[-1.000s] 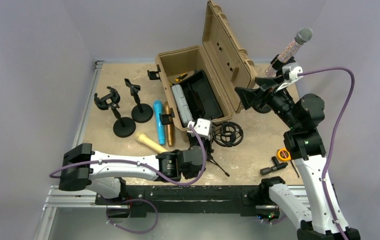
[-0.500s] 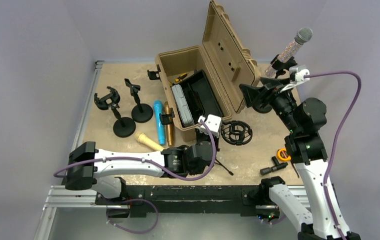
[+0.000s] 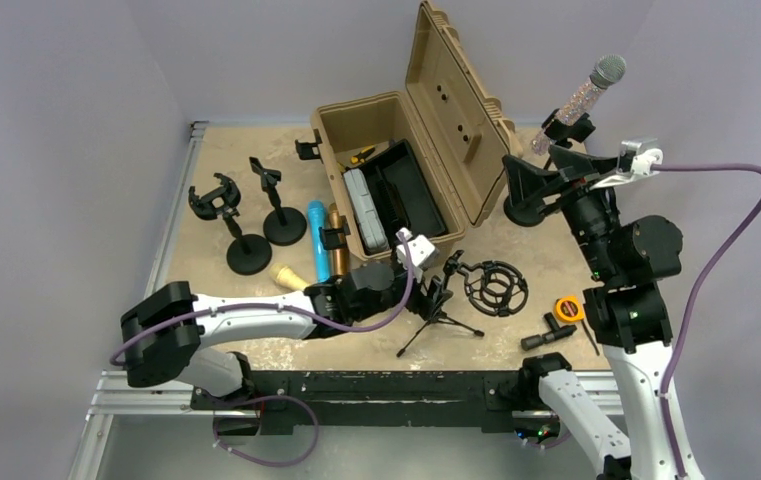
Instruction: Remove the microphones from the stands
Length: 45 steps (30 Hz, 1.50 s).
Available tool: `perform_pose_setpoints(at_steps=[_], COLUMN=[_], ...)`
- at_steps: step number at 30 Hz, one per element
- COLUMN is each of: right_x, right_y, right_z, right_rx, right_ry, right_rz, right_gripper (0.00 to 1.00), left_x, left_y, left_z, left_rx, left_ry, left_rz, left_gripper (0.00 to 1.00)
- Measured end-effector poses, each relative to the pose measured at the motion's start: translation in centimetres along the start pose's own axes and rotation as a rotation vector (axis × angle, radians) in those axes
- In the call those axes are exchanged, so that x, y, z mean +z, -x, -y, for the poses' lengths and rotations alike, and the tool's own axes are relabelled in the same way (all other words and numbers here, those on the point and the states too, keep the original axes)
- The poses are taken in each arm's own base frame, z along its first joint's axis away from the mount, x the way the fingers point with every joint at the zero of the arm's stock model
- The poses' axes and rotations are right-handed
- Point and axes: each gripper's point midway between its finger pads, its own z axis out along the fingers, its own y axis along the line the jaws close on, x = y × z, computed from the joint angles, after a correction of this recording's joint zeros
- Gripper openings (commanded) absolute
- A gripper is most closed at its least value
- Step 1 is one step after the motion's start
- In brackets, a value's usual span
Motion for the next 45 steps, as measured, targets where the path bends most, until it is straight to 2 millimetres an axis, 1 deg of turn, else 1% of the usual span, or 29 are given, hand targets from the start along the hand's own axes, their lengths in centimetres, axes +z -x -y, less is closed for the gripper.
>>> perform_pose_setpoints(at_steps=[2,4,6,8,9,12,14,16,17,18,22,24,25,27,28,29,32,38,40,42,45], right_x=[0.2,0.4,0.6,0.6,0.6,0.7,0.8,0.8,0.8,0.8,0.7,0.7,0.7,0.7,0.7,0.7,0.7,0.9,0.9,0.9,0.9], right_y=[-0.2,-0.5,-0.7,-0.8,-0.8,-0.9,-1.0,-1.0,-1.0,-1.0,-0.9,-0.9,-0.9,-0.9,-0.9,-0.9,-0.9,-1.0,-1.0,-1.0,-0.9], right_z=[0.1,0.2,0.3,0.3,0.3,0.3,0.4,0.4,0.4,0.4,0.4,0.4,0.4,0.4,0.4,0.4,0.4,0.5,0.5,0.5,0.4], right_rx=[0.001,0.002,0.003,0.000,-0.001,-0.005,-0.009,-0.013,-0.015,-0.016,-0.020,-0.020,-0.021,-0.023,-0.023,-0.023,-0.027,-0.031,-0.033,-0.034,-0.035], right_ry=[-0.002,-0.003,-0.004,-0.004,-0.003,-0.001,-0.002,-0.003,-0.002,-0.002,-0.001,-0.001,-0.001,-0.001,-0.001,-0.001,-0.001,-0.001,-0.001,-0.001,0.003], right_rz=[-0.006,-0.014,-0.022,-0.024,-0.024,-0.028,-0.031,-0.032,-0.032,-0.031,-0.029,-0.029,-0.029,-0.029,-0.029,-0.029,-0.029,-0.030,-0.030,-0.029,-0.027], right_gripper=[0.96,0.96,0.96,0.96,0.96,0.96,0.96,0.96,0.96,0.96,0.96,0.96,0.96,0.96,0.96,0.96,0.96,0.96,0.96,0.96,0.96], left_x=[-0.2,-0.9,-1.3,-1.6,-1.7,-2.0,-1.7,-1.1,-0.8,-0.6,-0.1,-0.2,-0.2,0.0,-0.2,-0.5,-1.3,-2.9,-2.9,-2.5,-1.5], left_y=[-0.1,0.1,1.2,2.4,3.0,3.5,3.6,3.8,3.9,4.0,4.1,4.2,4.1,5.1,5.8,6.0,5.3,3.3,3.1,3.3,3.9], left_z=[-0.3,-0.4,-1.4,-1.7,-1.7,-1.0,-0.1,0.8,1.3,1.7,3.0,3.5,3.6,3.4,3.2,3.0,3.0,6.2,6.5,6.0,4.4], left_rx=[-0.001,-0.014,-0.025,-0.028,-0.027,-0.015,-0.009,-0.004,0.000,-0.002,-0.012,-0.015,-0.011,0.046,0.037,0.029,0.031,0.084,0.110,0.141,0.182], left_ry=[-0.064,-0.158,-0.182,-0.246,-0.284,-0.395,-0.466,-0.539,-0.579,-0.603,-0.712,-0.747,-0.756,-0.743,-0.722,-0.699,-0.614,-0.451,-0.367,-0.217,-0.008], left_rz=[0.002,0.014,0.043,0.075,0.089,0.096,0.083,0.071,0.067,0.062,0.040,0.035,0.035,0.093,0.108,0.112,0.105,0.118,0.136,0.176,0.222], left_gripper=[0.73,0.71,0.70,0.68,0.68,0.67,0.66,0.62,0.59,0.53,0.28,0.08,0.01,0.00,0.00,0.00,0.00,0.00,0.00,0.00,0.00])
